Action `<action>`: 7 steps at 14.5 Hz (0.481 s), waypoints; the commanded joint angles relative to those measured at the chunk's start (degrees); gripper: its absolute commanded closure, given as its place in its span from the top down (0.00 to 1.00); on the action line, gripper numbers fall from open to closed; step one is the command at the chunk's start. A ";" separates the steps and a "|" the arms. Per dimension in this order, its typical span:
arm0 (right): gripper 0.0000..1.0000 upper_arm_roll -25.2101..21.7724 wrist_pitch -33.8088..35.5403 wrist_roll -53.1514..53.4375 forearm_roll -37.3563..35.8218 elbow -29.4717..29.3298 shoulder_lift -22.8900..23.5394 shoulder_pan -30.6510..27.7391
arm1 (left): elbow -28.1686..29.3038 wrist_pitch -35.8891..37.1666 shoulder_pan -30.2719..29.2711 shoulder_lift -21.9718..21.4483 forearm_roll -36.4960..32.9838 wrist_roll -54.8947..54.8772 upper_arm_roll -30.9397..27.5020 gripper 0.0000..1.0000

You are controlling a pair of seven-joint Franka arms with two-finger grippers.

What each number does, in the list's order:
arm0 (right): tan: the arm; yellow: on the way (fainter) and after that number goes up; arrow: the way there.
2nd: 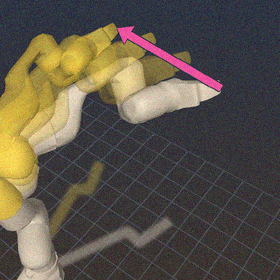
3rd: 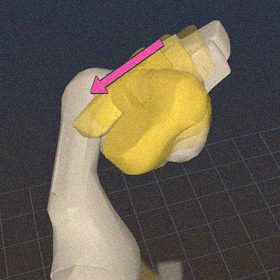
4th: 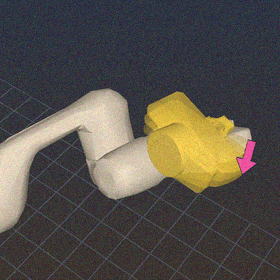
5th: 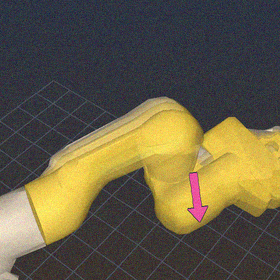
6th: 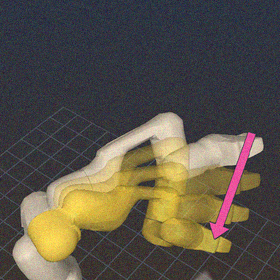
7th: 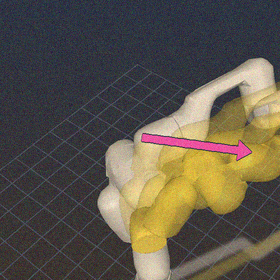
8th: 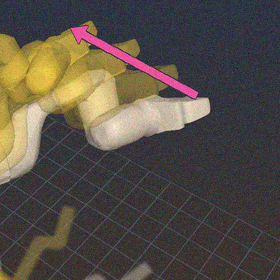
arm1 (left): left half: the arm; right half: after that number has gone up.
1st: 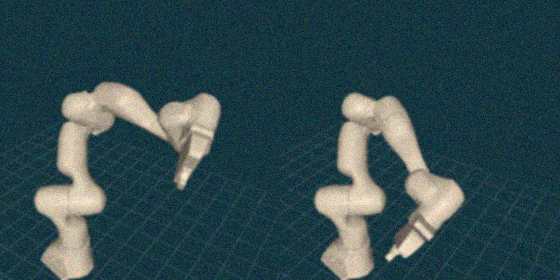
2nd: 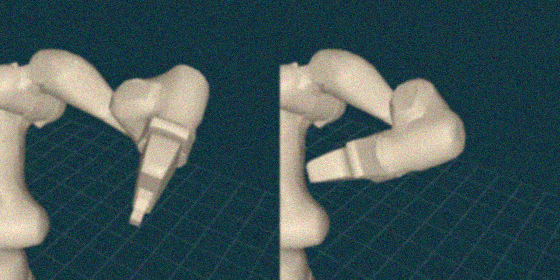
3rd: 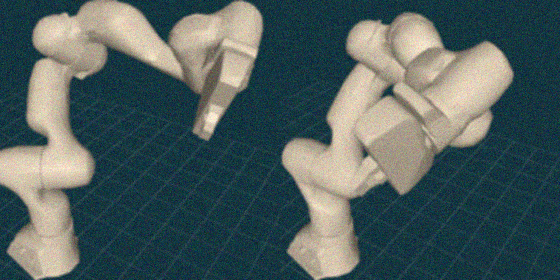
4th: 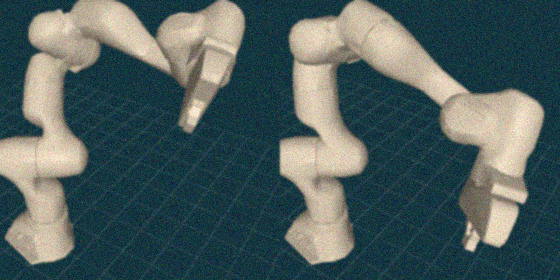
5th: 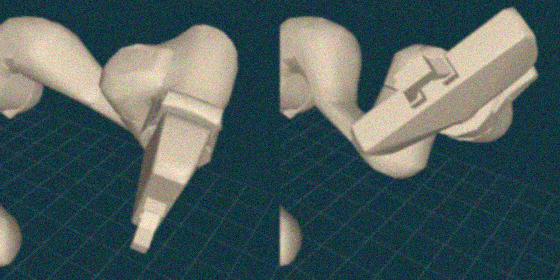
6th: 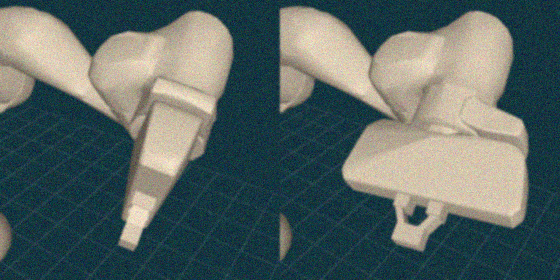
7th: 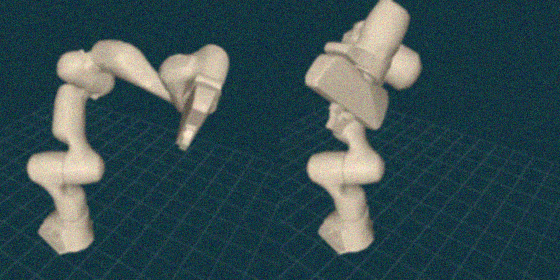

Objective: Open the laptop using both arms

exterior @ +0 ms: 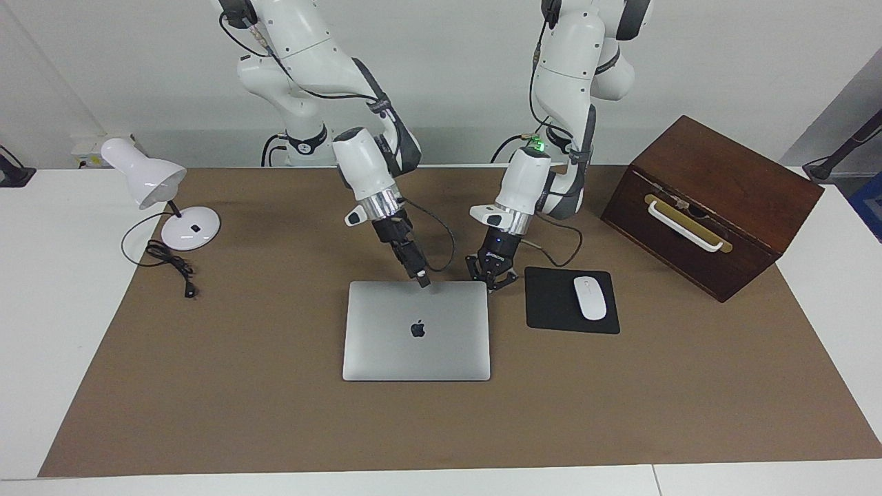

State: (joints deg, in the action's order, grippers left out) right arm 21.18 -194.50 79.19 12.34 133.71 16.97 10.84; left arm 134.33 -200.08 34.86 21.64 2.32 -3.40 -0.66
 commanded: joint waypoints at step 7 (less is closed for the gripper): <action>1.00 -0.61 1.93 -3.08 1.37 -6.00 2.63 -0.64 | -1.53 -0.75 1.00 3.06 0.32 -0.64 -0.04 0.00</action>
State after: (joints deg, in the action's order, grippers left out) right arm 20.26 -193.34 78.50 12.34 130.22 18.27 10.80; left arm 134.33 -200.11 34.87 21.65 2.32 -3.42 -0.66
